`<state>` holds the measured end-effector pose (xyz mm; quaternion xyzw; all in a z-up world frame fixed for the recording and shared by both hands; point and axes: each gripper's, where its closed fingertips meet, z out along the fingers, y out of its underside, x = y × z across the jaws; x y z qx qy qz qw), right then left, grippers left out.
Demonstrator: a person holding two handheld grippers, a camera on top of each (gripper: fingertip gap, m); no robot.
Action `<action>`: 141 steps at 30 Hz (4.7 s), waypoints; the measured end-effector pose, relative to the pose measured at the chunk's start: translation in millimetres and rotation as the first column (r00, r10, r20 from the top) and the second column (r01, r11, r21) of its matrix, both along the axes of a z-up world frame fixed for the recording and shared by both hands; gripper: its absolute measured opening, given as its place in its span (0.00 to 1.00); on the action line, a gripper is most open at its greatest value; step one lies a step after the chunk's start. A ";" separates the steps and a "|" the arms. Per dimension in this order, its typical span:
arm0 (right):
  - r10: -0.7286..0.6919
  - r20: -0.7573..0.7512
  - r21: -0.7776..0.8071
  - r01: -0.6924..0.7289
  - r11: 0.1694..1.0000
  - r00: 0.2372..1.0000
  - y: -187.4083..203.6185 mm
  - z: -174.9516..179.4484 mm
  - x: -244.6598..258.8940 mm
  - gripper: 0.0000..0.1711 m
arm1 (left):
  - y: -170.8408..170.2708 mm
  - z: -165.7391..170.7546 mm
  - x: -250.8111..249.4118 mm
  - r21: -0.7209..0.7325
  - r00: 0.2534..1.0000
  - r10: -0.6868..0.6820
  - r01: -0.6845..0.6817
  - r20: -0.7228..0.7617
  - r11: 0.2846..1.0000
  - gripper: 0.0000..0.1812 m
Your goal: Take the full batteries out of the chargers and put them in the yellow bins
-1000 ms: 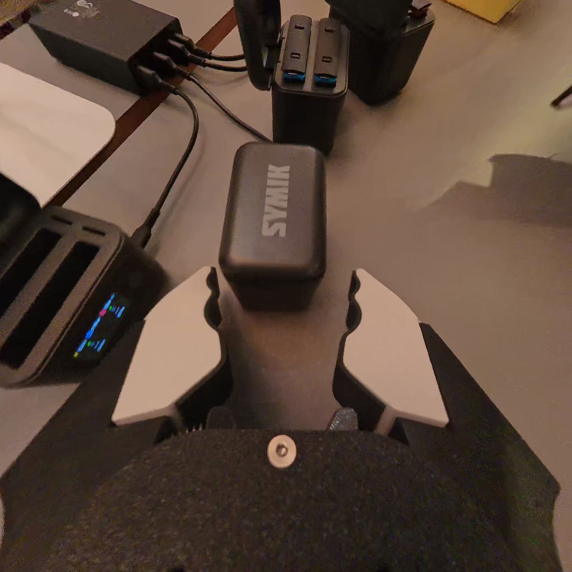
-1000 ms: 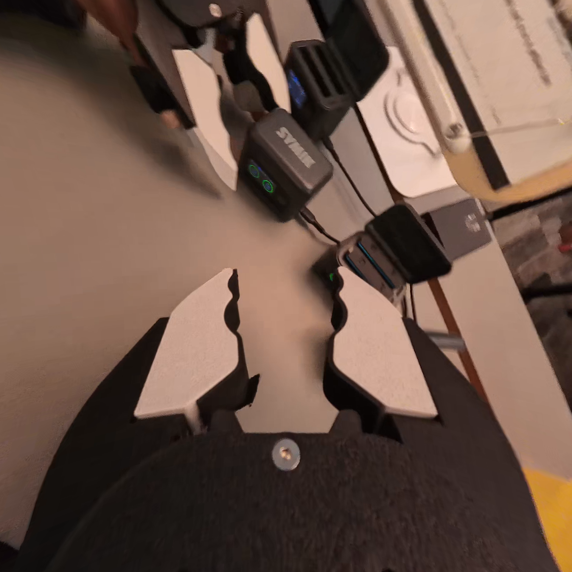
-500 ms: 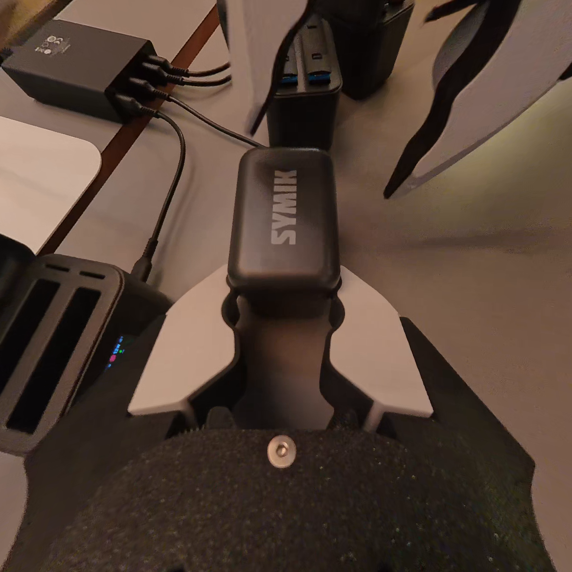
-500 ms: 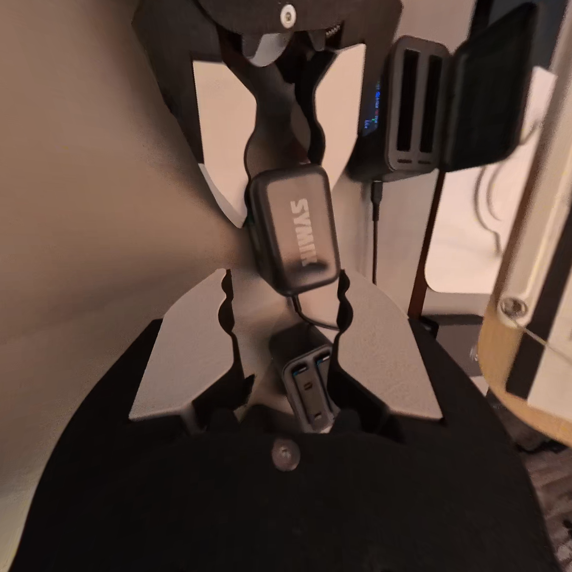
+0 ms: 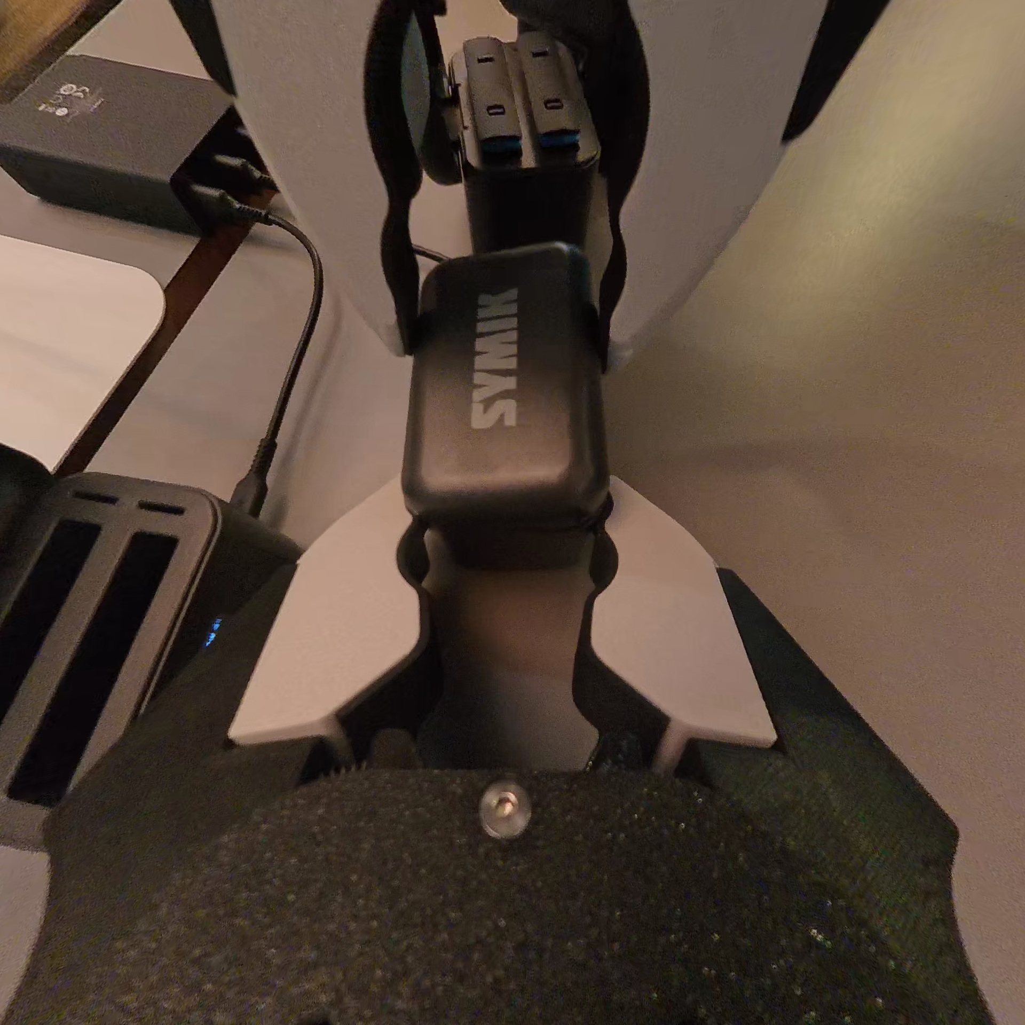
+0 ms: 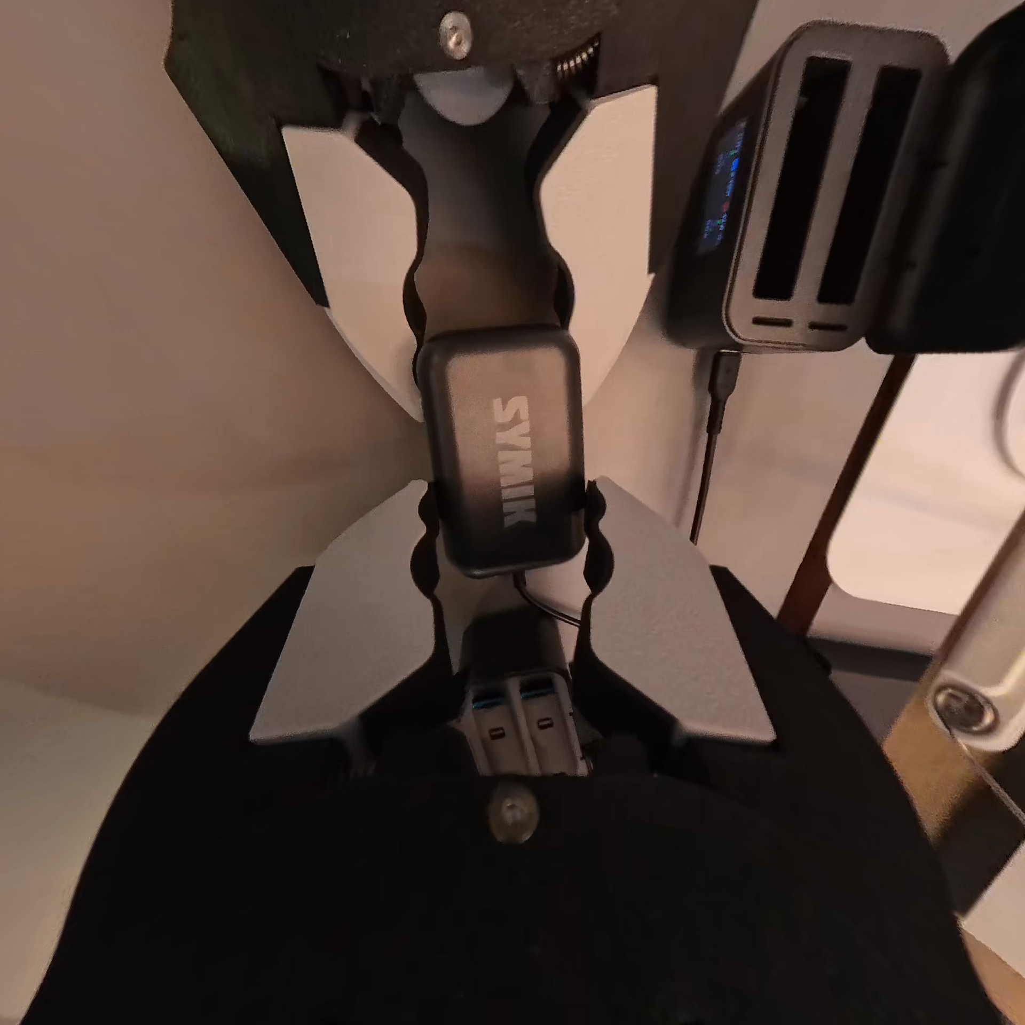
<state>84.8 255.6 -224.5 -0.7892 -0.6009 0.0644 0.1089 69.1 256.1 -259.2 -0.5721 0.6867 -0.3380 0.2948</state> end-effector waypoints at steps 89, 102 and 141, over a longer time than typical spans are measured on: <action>-0.466 -0.882 0.198 0.953 -0.227 0.072 -142.9 174.5 197.2 0.35 | 4.2 -2.1 -15.2 0.065 0.977 0.212 -0.211 0.000 0.975 0.29; -0.584 -0.797 0.187 0.857 -0.480 -0.153 -226.6 49.8 318.2 0.35 | 4.5 -2.3 -14.9 0.066 0.977 0.213 -0.213 0.002 0.975 0.29; -0.730 -0.675 0.303 0.863 -0.404 -0.105 -235.9 49.0 312.7 0.34 | 4.3 -3.0 -15.7 0.055 0.978 0.208 -0.207 -0.003 0.977 0.29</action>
